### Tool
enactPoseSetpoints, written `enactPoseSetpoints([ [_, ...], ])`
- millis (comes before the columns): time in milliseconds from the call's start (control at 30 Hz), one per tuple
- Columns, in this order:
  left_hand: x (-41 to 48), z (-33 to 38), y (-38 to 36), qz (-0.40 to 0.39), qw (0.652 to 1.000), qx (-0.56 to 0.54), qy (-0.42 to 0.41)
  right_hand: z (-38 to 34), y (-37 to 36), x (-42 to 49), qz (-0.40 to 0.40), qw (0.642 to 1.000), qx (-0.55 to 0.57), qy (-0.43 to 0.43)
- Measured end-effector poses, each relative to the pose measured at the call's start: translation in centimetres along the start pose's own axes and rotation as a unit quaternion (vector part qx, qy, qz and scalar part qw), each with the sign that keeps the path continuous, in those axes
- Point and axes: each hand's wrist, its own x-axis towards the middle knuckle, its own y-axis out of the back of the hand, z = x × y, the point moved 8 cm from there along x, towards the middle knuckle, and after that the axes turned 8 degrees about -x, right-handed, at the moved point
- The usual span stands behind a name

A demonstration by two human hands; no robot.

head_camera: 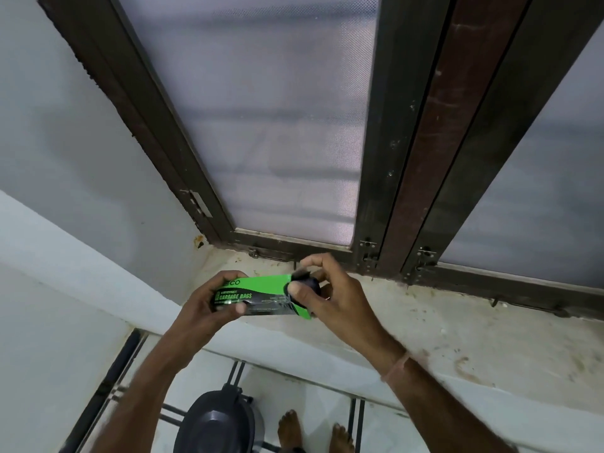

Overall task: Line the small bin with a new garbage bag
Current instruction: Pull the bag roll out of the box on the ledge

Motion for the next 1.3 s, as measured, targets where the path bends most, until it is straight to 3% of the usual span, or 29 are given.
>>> enactPoseSetpoints([
  [200,1.2,-2.1,1.5,0.026,0.998,0.049,-0.023,4.7,-0.1,-0.5,0.021,0.980,0.133,-0.145],
  [400,2.5,-4.3,3.1,0.068,0.985,0.148,-0.059,7.6,2.4,-1.6,0.073,0.977,0.109,-0.166],
  [533,4.2,-5.4,3.2,0.040,0.972,0.216,-0.086,8.4,3.9,-2.5,0.119,0.963,0.155,-0.185],
  [833,7.4,-7.7,2.6,0.014,0.958,0.283,-0.039,8.2,0.8,-3.1,0.104,0.932,0.262,-0.228],
  [900,6.9,-6.8,2.8,0.065,0.935,0.343,-0.056,8.1,0.1,-3.0,0.105,0.926,0.276,-0.234],
  [967,5.2,-4.5,2.3,0.175,0.899,0.389,-0.101,7.9,-0.4,-2.9,0.106,0.921,0.293,-0.235],
  [1033,2.3,-2.2,0.4,0.267,0.911,0.287,-0.124,7.5,-1.0,-2.8,0.104,0.917,0.309,-0.232],
  [1067,1.2,-1.7,-1.3,0.262,0.942,0.183,-0.103,7.3,-1.5,-2.7,0.103,0.915,0.315,-0.230],
  [1133,0.3,-2.2,-5.7,0.171,0.985,-0.036,0.001,6.6,-2.5,-2.7,0.097,0.917,0.311,-0.230],
  [1200,-0.3,-2.8,-7.9,0.141,0.977,-0.155,0.046,5.7,-3.6,-2.8,0.078,0.932,0.273,-0.226],
  [1300,-1.2,-2.6,-7.4,0.158,0.970,-0.183,0.036,4.5,-4.8,-2.9,0.050,0.951,0.220,-0.213],
])
